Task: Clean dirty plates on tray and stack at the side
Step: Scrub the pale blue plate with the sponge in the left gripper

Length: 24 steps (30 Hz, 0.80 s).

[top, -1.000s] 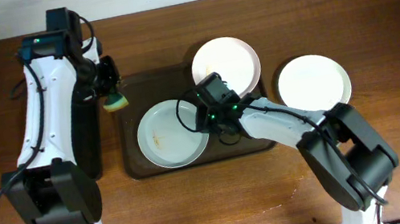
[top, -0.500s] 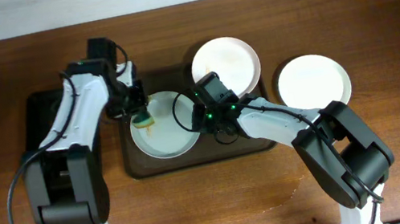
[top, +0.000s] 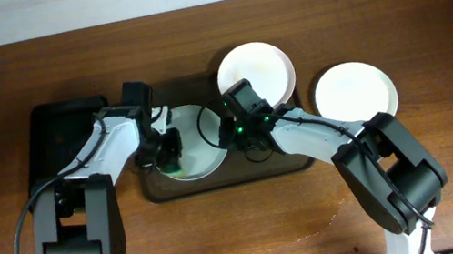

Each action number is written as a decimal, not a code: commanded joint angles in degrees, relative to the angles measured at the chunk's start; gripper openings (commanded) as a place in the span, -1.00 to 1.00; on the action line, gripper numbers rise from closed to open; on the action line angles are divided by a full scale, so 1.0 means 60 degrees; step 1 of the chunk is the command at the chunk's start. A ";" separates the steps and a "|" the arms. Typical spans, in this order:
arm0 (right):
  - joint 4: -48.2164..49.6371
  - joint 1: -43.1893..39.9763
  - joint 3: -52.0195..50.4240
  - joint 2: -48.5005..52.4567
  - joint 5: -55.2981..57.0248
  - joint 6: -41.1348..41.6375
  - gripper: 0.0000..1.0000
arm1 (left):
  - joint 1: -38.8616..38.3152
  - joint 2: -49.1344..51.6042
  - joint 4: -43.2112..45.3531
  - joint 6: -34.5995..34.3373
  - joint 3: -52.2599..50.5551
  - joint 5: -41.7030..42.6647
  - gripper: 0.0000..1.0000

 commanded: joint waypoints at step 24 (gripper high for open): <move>-0.0186 -0.0160 0.0047 0.0215 0.0091 -0.0025 -0.92 | -0.0430 0.0809 0.2255 0.0091 -0.1344 0.2029 -0.99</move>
